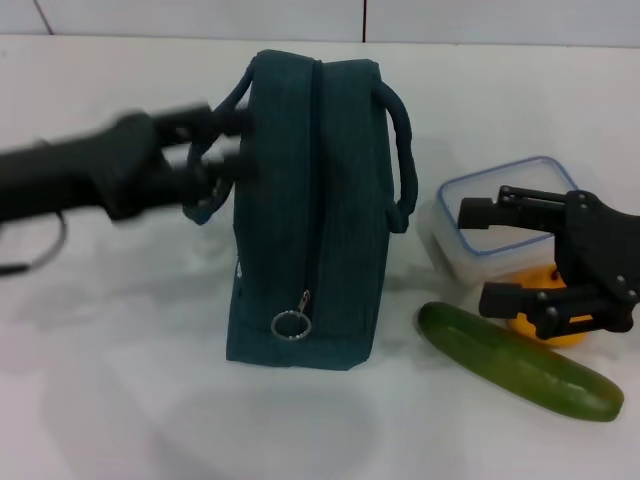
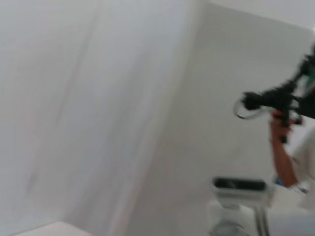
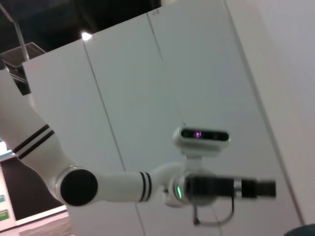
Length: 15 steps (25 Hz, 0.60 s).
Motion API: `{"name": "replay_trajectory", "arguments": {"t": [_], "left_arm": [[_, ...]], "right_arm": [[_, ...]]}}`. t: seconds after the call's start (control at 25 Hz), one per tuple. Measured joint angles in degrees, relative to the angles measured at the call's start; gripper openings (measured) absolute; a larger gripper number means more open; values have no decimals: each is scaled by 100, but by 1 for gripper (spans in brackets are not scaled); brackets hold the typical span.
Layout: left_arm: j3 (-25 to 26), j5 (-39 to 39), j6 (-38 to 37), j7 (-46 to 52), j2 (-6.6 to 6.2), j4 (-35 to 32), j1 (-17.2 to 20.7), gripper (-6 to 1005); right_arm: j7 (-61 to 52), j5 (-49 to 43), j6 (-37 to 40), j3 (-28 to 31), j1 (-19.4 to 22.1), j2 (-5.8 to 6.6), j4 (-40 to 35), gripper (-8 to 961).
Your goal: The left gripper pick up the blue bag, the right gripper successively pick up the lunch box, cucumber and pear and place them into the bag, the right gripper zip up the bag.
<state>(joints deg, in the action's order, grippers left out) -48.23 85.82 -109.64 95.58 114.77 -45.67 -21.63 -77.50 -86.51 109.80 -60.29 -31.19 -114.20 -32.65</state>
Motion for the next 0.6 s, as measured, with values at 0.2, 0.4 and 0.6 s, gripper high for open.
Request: {"name": "replay_trajectory", "arguments": {"t": [0.2,0.4,0.6], "left_arm": [[493,753,920,1720,-7,-1083,-73,706],[483,2059,1290,3602,-6,-1827,-391,704],[227,2874,1264,4699,42,-2467,-589,702]], "right_arm": [[114,21,-211,3,120,13,15,885],[229,27,-302,13,197,20,72,885],[287,39,-308,92,343,16,52,885]]}}
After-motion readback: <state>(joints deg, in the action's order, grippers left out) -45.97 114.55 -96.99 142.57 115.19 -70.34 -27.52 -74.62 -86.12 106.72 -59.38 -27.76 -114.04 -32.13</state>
